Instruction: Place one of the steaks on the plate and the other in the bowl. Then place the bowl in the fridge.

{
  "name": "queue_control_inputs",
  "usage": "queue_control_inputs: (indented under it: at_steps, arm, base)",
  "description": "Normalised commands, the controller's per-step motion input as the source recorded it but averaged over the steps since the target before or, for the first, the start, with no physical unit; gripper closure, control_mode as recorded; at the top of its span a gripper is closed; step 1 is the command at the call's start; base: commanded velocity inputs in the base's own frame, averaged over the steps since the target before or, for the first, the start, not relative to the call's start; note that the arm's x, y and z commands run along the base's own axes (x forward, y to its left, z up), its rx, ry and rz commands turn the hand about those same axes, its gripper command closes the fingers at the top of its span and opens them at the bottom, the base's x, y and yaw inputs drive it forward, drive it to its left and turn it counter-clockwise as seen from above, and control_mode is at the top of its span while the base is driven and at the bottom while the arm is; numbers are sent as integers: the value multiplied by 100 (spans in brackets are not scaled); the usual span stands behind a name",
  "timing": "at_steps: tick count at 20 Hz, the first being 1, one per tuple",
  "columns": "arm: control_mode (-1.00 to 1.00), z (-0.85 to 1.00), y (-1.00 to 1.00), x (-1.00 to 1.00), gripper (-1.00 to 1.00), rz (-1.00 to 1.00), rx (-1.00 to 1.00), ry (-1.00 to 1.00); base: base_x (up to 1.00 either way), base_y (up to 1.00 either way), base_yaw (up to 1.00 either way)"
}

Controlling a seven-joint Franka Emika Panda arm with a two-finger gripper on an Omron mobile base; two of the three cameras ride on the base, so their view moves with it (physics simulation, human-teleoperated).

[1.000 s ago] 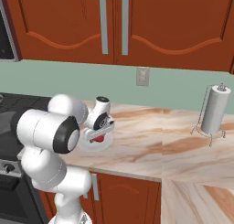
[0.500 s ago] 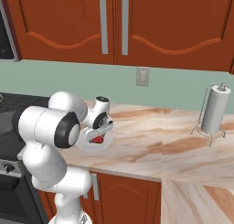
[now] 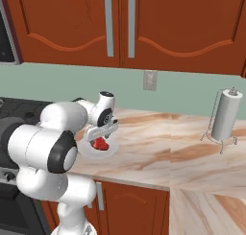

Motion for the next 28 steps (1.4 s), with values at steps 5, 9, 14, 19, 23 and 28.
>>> queue_control_inputs:
  at_steps: [5,9,14,19,23,28]
  arm:
    - [-100,52,6,-53,-100,-35,0,32]
    - [-100,2,0,-18,-100,-70,-1,33]
    - [-100,37,0,-14,-100,-61,-19,16]
    - [-100,11,0,-68,-100,-44,-27,-6]
    - [-100,9,11,-45,-100,-41,-23,0]
    - [-100,46,35,-49,-100,-30,-11,-1]
  base:
    - [0,0,0]
    - [0,0,0]
    - [0,0,0]
    - [0,0,0]
    - [0,0,0]
    - [0,0,0]
